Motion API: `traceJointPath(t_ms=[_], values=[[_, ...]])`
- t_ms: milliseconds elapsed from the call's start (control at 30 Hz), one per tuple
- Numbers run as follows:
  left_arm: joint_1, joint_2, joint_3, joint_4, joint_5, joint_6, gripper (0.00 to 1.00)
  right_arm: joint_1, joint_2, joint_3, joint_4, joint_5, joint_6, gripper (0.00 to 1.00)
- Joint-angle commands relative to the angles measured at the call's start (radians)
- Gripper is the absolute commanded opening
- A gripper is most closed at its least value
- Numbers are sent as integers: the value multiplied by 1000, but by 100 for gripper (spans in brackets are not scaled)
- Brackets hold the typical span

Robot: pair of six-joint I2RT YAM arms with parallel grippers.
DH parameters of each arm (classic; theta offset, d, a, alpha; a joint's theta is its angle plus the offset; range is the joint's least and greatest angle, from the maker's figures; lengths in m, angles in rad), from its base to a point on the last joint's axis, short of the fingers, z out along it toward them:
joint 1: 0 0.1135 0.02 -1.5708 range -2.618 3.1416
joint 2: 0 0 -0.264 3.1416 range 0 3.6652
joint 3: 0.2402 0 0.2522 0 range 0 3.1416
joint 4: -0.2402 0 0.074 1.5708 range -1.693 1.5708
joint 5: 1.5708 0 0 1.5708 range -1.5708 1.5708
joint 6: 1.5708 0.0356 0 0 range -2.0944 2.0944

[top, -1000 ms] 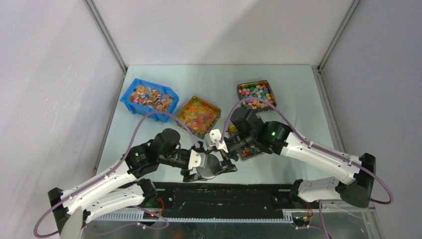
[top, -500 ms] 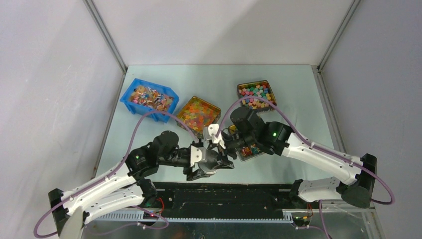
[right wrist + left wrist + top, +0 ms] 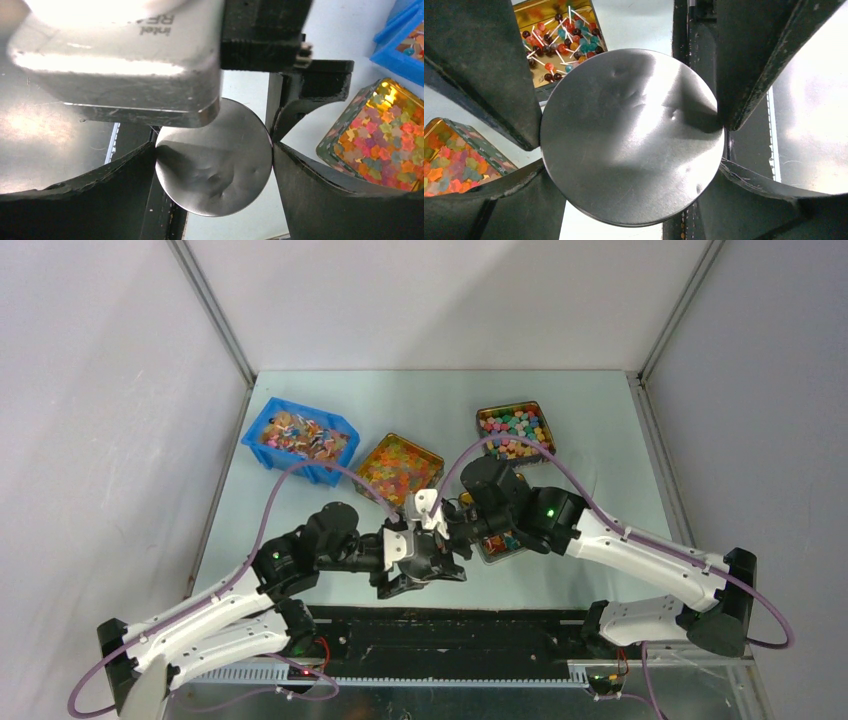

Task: Pack the candies
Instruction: Screw the bottle lid onto the packing bottle.

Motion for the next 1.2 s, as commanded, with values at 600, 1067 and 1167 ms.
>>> traceJointPath(t_ms=[600, 1067, 1167], values=[[5, 2, 67, 133, 107, 26, 34, -7, -5, 8, -109, -63, -128, 75], [5, -2, 40, 285, -193, -133, 33, 95, 40, 7, 18, 287, 132, 73], [5, 1, 40, 303, -221, -149, 31, 109, 51, 7, 44, 329, 179, 73]])
